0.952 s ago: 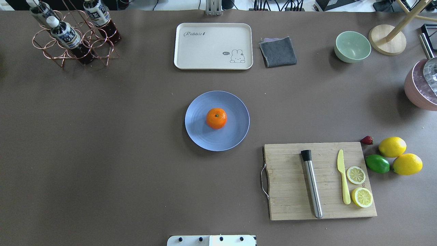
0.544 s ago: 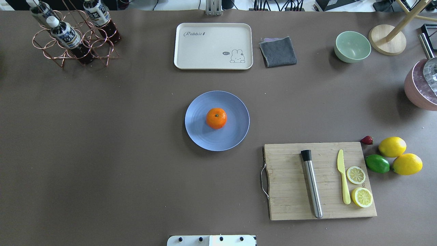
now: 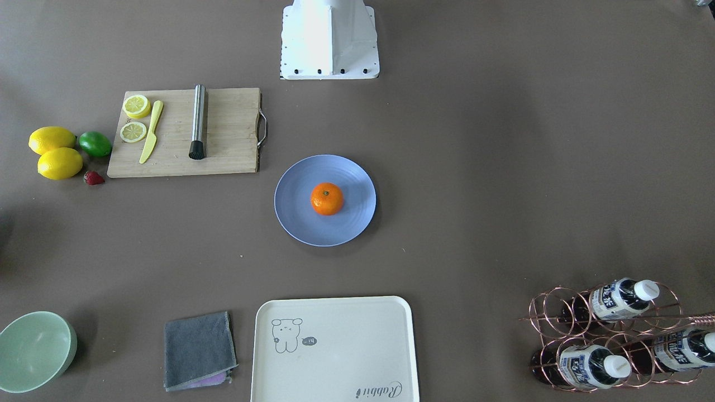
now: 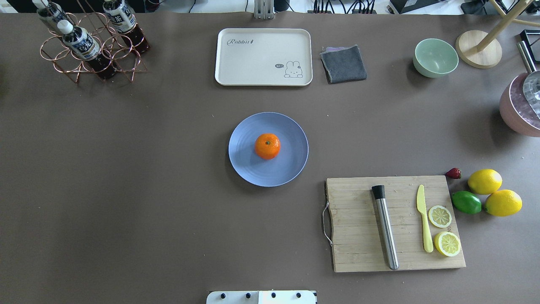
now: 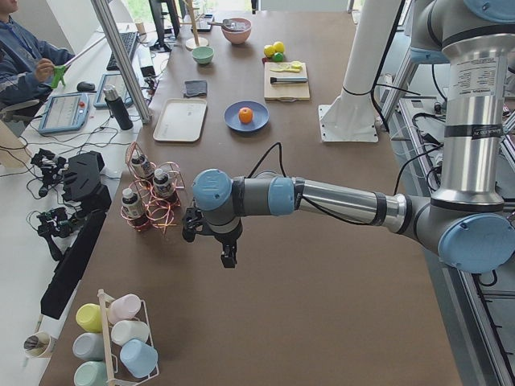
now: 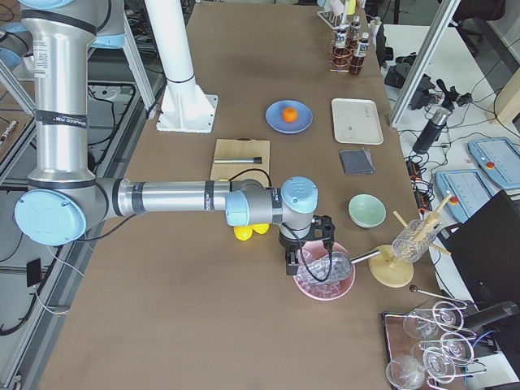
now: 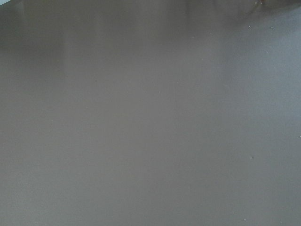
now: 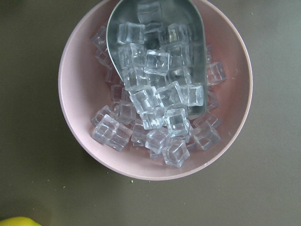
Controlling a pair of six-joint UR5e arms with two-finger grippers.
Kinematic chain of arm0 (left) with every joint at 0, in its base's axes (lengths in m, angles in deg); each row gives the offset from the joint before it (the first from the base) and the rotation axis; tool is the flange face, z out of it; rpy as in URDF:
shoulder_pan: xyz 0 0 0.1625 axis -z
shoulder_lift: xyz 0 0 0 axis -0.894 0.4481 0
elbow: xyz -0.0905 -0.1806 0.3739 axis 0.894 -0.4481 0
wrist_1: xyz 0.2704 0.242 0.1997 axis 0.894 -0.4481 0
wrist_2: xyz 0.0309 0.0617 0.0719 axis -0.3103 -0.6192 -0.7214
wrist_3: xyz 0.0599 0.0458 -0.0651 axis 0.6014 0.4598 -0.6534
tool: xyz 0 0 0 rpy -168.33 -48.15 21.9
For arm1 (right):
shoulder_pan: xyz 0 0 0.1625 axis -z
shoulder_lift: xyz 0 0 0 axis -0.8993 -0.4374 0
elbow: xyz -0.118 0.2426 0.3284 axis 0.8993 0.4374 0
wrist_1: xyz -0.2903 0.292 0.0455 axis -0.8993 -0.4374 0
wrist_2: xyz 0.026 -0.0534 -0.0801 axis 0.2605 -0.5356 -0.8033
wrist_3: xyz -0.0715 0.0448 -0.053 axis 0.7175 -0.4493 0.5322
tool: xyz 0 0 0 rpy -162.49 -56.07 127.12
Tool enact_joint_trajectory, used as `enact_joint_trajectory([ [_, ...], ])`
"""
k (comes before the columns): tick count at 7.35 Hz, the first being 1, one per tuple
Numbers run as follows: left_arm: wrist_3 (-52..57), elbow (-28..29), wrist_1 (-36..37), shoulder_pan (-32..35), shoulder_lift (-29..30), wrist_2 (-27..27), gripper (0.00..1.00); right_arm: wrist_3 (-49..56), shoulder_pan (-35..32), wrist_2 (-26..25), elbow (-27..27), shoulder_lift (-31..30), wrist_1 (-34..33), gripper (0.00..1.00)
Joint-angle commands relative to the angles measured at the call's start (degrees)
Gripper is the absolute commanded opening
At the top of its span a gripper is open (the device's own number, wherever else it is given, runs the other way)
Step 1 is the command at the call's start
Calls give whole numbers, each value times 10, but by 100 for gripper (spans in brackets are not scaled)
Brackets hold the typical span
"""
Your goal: Pick orange to plate
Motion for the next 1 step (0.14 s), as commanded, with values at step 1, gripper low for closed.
enact_joint_trajectory([
  [1,0,0,0,0,0,0,98,0,0,0,0,1,0,100],
])
